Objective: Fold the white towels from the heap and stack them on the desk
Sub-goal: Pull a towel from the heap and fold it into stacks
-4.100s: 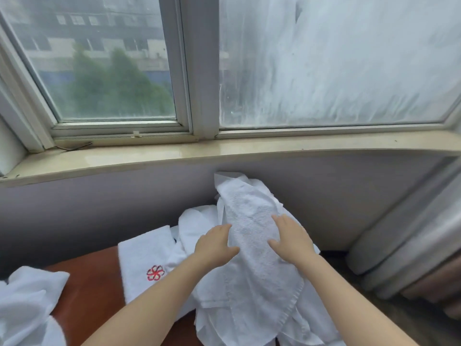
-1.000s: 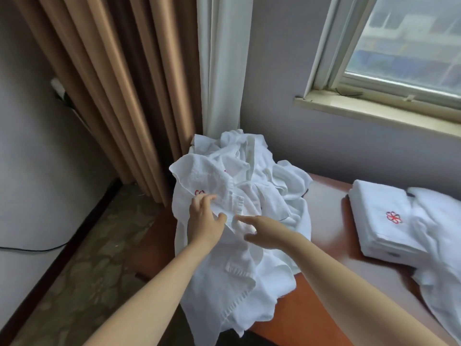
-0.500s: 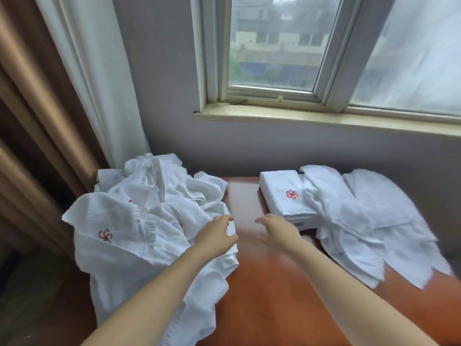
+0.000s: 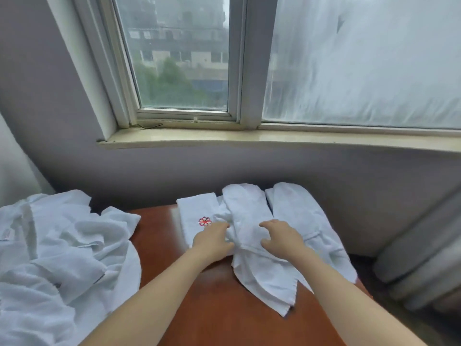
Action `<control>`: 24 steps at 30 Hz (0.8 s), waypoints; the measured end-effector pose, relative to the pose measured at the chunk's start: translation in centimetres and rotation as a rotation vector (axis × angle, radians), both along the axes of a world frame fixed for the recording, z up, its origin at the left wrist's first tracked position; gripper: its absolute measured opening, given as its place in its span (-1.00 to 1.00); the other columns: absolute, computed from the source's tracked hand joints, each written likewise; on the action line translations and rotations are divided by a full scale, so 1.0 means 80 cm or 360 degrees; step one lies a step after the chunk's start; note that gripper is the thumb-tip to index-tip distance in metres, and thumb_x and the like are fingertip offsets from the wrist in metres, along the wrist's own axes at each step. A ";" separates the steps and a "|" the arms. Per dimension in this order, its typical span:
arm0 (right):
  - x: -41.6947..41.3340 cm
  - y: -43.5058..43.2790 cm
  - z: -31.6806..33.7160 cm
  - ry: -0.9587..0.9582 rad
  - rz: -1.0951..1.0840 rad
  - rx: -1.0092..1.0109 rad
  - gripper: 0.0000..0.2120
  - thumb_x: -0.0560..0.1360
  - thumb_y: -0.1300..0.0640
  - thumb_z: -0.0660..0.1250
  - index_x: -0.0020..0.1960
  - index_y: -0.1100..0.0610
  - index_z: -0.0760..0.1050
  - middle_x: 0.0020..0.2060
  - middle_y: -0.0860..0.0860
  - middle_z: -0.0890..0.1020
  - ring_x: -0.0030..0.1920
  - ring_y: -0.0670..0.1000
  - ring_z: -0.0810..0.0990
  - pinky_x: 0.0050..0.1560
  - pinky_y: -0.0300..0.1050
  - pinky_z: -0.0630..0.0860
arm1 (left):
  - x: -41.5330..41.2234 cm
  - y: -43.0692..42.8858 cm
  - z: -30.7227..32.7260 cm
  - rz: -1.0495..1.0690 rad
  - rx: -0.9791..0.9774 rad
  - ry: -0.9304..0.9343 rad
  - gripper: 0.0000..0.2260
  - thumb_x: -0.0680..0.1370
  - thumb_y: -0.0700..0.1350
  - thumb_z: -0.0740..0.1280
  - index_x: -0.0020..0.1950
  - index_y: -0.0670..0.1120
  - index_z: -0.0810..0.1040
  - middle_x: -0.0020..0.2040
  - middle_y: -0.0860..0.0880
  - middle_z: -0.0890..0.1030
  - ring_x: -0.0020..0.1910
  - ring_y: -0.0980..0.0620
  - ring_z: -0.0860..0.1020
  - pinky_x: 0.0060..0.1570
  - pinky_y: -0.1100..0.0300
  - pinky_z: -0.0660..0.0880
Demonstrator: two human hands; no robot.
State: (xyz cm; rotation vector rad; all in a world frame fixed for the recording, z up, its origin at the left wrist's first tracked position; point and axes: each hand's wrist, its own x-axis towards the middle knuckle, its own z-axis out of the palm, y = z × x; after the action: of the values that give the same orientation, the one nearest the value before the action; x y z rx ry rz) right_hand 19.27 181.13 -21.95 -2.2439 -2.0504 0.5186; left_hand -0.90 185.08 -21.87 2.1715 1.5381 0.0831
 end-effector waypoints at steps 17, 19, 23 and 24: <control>0.123 0.108 -0.052 0.0102 0.0062 -0.0270 -0.44 0.56 0.02 0.22 0.54 0.00 0.20 0.41 -0.02 0.40 0.38 0.04 0.38 0.23 -0.04 0.46 | 0.104 0.105 -0.061 0.0187 -0.0006 0.0232 -0.30 0.46 0.18 0.32 0.53 -0.04 0.23 0.49 -0.02 0.28 0.47 -0.02 0.24 0.33 0.06 0.33; 0.124 0.124 -0.059 0.0123 0.0082 -0.0306 -0.43 0.56 0.01 0.21 0.55 0.00 0.19 0.40 -0.01 0.40 0.37 0.04 0.38 0.23 -0.03 0.47 | 0.107 0.120 -0.068 0.0210 -0.0005 0.0282 -0.28 0.46 0.26 0.30 0.53 -0.04 0.22 0.49 -0.04 0.27 0.47 -0.05 0.22 0.39 0.00 0.29; 0.124 0.156 -0.079 0.0345 0.0009 -0.0377 -0.32 0.53 -0.11 0.27 0.58 0.01 0.12 0.47 -0.03 0.34 0.43 0.02 0.33 0.23 -0.07 0.43 | 0.111 0.147 -0.084 0.0276 -0.0005 0.0388 -0.18 0.40 0.44 0.21 0.48 -0.06 0.22 0.42 -0.05 0.33 0.42 -0.08 0.25 0.41 -0.05 0.22; 0.124 0.162 -0.084 0.0447 -0.0029 -0.0406 -0.25 0.51 -0.16 0.30 0.59 0.01 0.07 0.50 -0.03 0.29 0.46 0.02 0.31 0.24 -0.07 0.40 | 0.111 0.153 -0.088 0.0302 -0.0022 0.0416 -0.10 0.38 0.48 0.19 0.52 -0.08 0.16 0.45 -0.07 0.30 0.45 -0.10 0.22 0.44 -0.06 0.17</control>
State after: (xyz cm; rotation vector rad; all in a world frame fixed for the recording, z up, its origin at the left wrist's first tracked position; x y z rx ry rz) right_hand 29.17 194.10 -28.71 -2.1594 -1.9129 1.0803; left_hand 8.02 197.33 -28.95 2.0850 1.8818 -0.1558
